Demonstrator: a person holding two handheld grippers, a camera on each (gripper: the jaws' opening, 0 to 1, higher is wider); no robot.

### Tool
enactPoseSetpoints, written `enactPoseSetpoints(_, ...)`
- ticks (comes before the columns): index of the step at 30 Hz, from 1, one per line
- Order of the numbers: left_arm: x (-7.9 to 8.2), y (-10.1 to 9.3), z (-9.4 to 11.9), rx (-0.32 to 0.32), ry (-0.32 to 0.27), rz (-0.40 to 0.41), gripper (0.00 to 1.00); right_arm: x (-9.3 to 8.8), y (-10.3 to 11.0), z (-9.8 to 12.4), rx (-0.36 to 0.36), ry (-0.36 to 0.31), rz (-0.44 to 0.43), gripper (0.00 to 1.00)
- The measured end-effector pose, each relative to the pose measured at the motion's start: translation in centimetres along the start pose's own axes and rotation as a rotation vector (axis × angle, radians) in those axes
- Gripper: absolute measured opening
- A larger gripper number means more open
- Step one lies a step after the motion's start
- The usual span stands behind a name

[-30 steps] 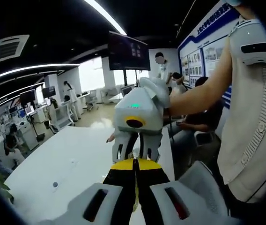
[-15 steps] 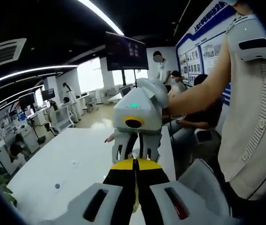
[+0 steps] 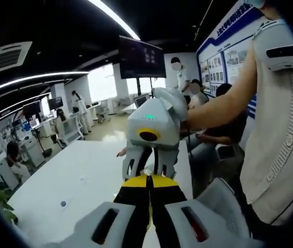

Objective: Compare the silicone blocks by pressing each to a similar depth, holding the contact briefly, and releasing to observe deformation and rebound differences across the visible hardness samples.

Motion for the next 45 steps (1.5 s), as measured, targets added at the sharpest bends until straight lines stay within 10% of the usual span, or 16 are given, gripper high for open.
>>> enactPoseSetpoints(45,-0.42,-0.34,0.23,-0.018,-0.026,0.036,0.00,-0.55,0.87,0.18,0.041,0.001,-0.037,0.25)
Point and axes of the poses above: the point that each gripper's makers call its tool centre point, and the gripper's own axes: z roughly backward along the fingers, y roughly to its left, x roughly out of its top, the point moved 5 cm from there along z, roughly backward along the fingers, and after that the axes turned 7 degrees about -x, right-handed, at the moved point
